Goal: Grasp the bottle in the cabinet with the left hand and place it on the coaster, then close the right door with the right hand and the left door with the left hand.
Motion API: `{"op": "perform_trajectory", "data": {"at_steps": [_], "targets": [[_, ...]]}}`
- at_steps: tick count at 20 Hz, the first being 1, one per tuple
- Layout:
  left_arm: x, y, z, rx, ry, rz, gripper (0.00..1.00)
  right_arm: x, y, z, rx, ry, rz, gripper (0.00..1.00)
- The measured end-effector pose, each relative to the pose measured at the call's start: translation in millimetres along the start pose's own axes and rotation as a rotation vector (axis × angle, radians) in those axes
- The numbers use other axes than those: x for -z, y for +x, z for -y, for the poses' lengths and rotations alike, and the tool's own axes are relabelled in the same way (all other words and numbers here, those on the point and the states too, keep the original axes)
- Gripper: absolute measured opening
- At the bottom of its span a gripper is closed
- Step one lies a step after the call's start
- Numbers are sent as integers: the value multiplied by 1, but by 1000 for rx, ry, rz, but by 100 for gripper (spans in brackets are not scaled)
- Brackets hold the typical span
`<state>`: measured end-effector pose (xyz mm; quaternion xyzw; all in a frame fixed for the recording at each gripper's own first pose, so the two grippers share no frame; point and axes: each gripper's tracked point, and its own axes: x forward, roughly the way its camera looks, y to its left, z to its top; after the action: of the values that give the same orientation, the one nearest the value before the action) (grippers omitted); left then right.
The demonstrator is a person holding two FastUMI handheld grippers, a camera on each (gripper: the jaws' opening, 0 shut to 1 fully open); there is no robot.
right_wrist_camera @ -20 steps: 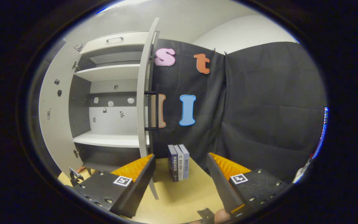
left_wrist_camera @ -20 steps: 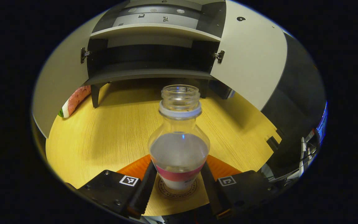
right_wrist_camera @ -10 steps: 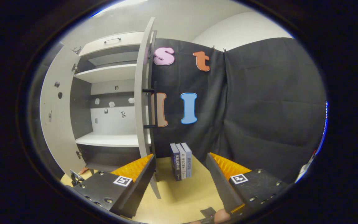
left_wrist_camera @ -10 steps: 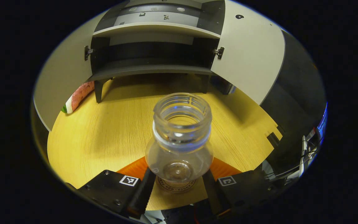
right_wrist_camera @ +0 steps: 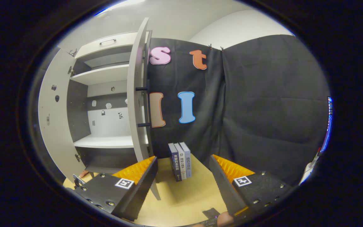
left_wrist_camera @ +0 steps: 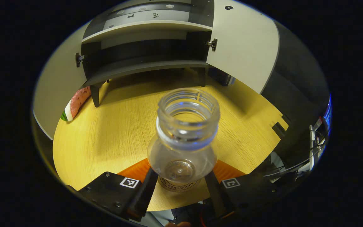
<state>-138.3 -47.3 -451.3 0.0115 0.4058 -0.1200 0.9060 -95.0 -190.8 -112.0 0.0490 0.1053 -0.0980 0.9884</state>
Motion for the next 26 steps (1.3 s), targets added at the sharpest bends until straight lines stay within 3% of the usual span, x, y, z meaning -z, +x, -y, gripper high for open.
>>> {"op": "perform_trajectory", "data": {"at_steps": [6, 7, 8, 12, 16, 20, 23, 26], "targets": [[-9, -10, 2, -7, 35, 13, 81, 5, 1, -2, -5, -5, -7, 99], [-16, -15, 1, -19, 48, 30, 80, 6, 1, -2, -7, -7, -9, 94], [-25, -20, -1, -33, 66, 56, 81, 6, 2, -2, -9, -9, -10, 99], [-62, -39, -2, -45, 130, 141, 83, 10, 3, -5, -17, -9, -14, 99], [-93, -58, -5, -62, 160, 208, 77, 9, 5, -8, -23, -8, -15, 99], [-145, -83, -8, -93, 157, 314, 76, 10, 5, -9, -24, -18, -12, 99], [-210, -115, -9, -103, 105, 469, 76, 9, 6, -9, -23, -20, -5, 100], [-277, -159, -18, -160, 69, 603, 76, 5, 9, -10, -30, -24, 3, 99]]}}
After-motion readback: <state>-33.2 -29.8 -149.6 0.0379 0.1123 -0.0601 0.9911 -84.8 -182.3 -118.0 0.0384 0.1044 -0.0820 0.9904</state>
